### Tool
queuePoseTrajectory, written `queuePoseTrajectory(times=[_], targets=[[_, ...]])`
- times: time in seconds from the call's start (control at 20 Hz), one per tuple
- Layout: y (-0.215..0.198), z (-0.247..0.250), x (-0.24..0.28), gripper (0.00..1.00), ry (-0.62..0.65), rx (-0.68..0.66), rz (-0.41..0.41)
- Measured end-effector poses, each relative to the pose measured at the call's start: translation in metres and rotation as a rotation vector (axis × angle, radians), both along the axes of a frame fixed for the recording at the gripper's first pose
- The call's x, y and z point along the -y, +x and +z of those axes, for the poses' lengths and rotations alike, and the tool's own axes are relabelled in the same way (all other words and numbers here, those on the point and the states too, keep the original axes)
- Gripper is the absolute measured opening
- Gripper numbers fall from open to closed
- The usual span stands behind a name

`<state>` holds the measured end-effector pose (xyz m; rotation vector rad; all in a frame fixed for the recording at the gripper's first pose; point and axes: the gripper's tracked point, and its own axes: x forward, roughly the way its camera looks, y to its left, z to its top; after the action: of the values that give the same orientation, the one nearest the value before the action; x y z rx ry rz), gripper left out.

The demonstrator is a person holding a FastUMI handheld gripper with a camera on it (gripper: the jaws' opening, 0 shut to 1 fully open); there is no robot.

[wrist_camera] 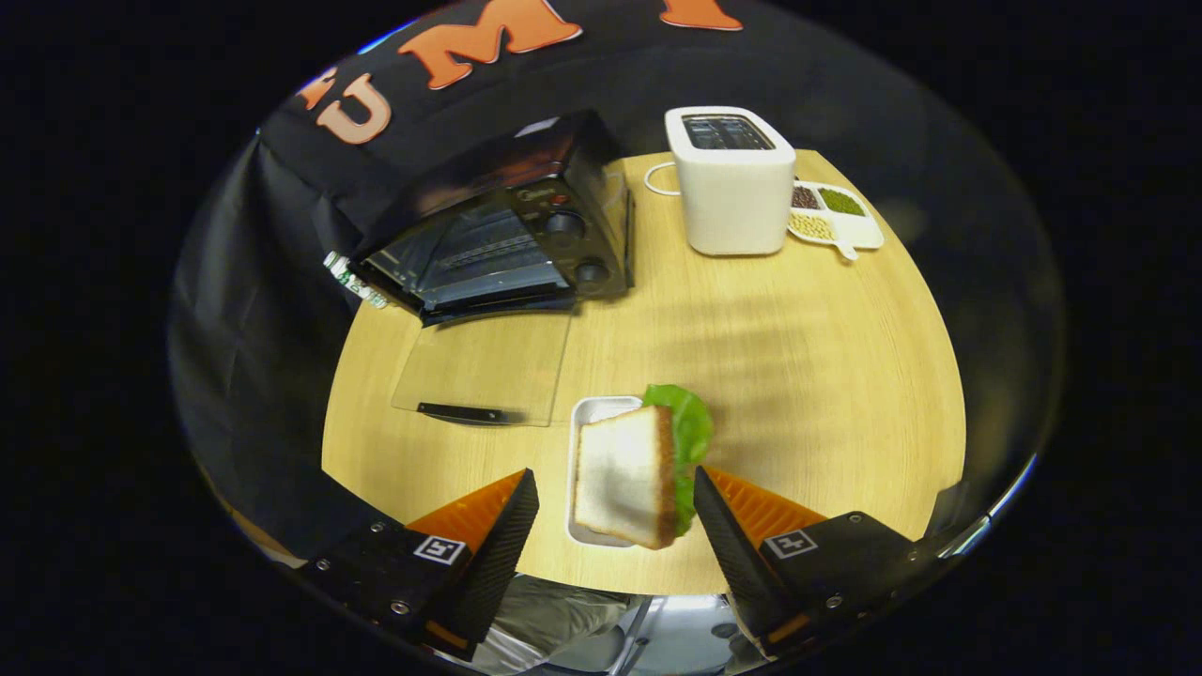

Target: Open the toaster oven, put the food inside, and close the toaster oven door.

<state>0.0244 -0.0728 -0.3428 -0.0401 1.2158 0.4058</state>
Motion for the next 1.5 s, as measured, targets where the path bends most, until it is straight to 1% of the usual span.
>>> queuePoseTrajectory(times=[0.05,0.2,0.3,0.35,0.4,0.45,0.6,0.65,0.75,0.85,0.95,1.2,1.35,1.5], targets=[[0.004,-0.005,0.007,0.99,0.000,-0.022,-0.019],[0.009,-0.019,0.008,0.97,0.064,-0.082,-0.074],[0.006,-0.031,0.009,0.92,0.062,-0.126,-0.078],[0.005,-0.036,0.008,0.81,0.068,-0.143,-0.074],[0.003,-0.039,0.002,0.76,0.082,-0.159,-0.073],[0.001,-0.044,0.000,0.68,0.082,-0.173,-0.072],[0.002,-0.042,-0.005,0.51,0.106,-0.178,-0.098],[0.001,-0.039,-0.005,0.41,0.095,-0.168,-0.094],[-0.003,-0.030,-0.006,0.34,0.064,-0.145,-0.091],[-0.010,-0.011,-0.016,0.31,0.086,-0.139,-0.097],[-0.007,0.009,-0.020,0.31,0.103,-0.095,-0.112],[-0.003,0.055,-0.035,0.31,0.157,0.010,-0.196],[-0.002,0.079,-0.065,0.31,0.298,0.031,-0.261],[0.004,0.094,-0.093,0.31,0.425,0.051,-0.305]])
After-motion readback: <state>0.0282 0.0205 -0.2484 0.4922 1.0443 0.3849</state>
